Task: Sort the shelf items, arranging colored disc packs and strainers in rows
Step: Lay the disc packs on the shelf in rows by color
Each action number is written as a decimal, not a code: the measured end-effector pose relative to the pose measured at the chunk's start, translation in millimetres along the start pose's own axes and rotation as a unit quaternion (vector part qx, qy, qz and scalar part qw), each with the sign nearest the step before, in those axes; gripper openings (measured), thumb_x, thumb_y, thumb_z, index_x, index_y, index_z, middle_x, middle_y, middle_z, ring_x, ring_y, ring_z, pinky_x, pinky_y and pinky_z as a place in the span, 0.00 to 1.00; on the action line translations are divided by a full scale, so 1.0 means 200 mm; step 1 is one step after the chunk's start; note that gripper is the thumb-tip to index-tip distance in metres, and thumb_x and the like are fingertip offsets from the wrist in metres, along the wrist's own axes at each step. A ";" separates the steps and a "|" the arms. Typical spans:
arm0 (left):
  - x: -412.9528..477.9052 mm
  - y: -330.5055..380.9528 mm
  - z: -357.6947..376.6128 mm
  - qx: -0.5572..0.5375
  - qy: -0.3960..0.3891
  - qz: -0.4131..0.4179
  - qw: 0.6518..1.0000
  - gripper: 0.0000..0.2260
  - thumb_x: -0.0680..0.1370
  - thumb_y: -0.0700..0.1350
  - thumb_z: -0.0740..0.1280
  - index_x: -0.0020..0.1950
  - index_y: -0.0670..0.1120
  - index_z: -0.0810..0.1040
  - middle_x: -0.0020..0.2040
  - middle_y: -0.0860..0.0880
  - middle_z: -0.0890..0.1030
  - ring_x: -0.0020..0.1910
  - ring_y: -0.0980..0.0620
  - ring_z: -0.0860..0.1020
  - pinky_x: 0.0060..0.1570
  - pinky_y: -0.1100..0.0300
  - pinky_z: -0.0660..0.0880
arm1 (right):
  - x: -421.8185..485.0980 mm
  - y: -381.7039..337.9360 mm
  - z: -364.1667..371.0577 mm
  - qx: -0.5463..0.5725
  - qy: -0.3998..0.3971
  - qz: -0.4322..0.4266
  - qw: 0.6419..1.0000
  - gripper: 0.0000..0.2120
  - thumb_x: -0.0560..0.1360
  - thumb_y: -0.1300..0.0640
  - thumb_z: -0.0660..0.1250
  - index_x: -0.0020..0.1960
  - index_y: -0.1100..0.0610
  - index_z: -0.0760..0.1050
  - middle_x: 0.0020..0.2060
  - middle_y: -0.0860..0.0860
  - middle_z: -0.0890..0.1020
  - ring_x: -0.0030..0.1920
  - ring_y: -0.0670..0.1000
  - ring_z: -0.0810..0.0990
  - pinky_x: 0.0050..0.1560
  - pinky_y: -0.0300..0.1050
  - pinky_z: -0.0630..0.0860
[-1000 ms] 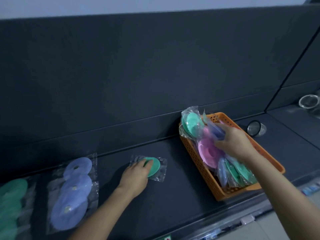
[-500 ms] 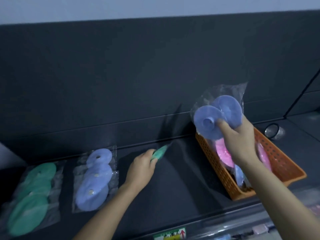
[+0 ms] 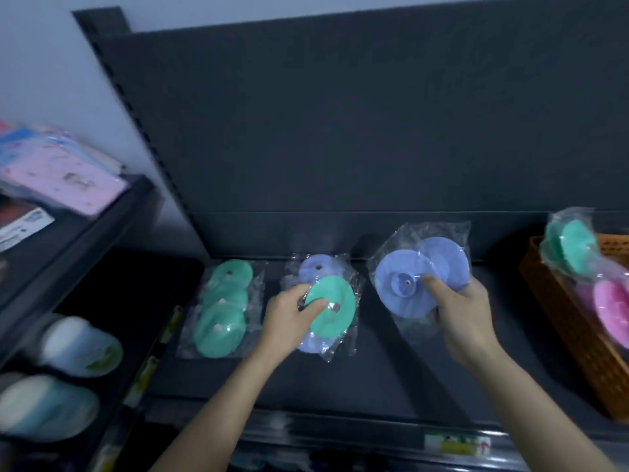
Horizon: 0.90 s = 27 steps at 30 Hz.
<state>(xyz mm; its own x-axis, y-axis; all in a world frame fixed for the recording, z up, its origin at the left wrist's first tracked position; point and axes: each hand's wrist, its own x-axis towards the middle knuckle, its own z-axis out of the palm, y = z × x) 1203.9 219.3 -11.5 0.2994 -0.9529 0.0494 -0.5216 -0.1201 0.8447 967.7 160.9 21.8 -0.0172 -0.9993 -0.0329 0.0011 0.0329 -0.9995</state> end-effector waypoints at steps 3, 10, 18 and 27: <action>-0.04 -0.12 -0.18 -0.022 -0.012 -0.040 0.999 0.04 0.75 0.40 0.67 0.47 0.47 0.79 0.41 0.46 0.82 0.38 0.51 0.77 0.42 0.56 0.74 | -0.05 0.04 0.14 0.014 -0.024 0.010 1.000 0.04 0.73 0.63 0.67 0.40 0.59 0.78 0.25 0.42 0.77 0.25 0.39 0.73 0.24 0.30 0.67; -0.11 -0.37 -0.56 -0.068 0.056 -0.111 0.990 0.08 0.74 0.38 0.70 0.46 0.50 0.76 0.37 0.50 0.80 0.33 0.55 0.75 0.36 0.59 0.73 | -0.16 0.13 0.38 0.034 -0.061 0.072 0.995 0.04 0.72 0.62 0.68 0.40 0.61 0.80 0.30 0.51 0.79 0.30 0.48 0.76 0.27 0.39 0.71; -0.08 -0.58 -0.75 0.029 -0.081 -0.115 0.990 0.09 0.71 0.41 0.74 0.48 0.53 0.82 0.46 0.55 0.82 0.45 0.62 0.79 0.44 0.70 0.71 | -0.25 0.19 0.48 0.009 -0.069 0.102 0.992 0.04 0.72 0.62 0.68 0.42 0.63 0.80 0.31 0.53 0.80 0.32 0.51 0.77 0.30 0.44 0.72; -0.15 -0.62 -0.61 0.250 0.051 -0.028 0.967 0.27 0.74 0.50 0.70 0.70 0.45 0.69 0.68 0.43 0.68 0.66 0.44 0.67 0.67 0.51 0.66 | -0.28 0.22 0.48 0.002 -0.050 0.104 0.993 0.03 0.70 0.61 0.69 0.41 0.60 0.81 0.29 0.51 0.80 0.30 0.48 0.78 0.29 0.44 0.72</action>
<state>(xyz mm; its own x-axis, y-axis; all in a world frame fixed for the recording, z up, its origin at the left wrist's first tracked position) 1356.8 297.6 -51.8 0.4012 -0.9120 0.0849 -0.8155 -0.3135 0.4864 1064.3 215.8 -20.7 0.0827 -0.9679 -0.2373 -0.0014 0.2380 -0.9713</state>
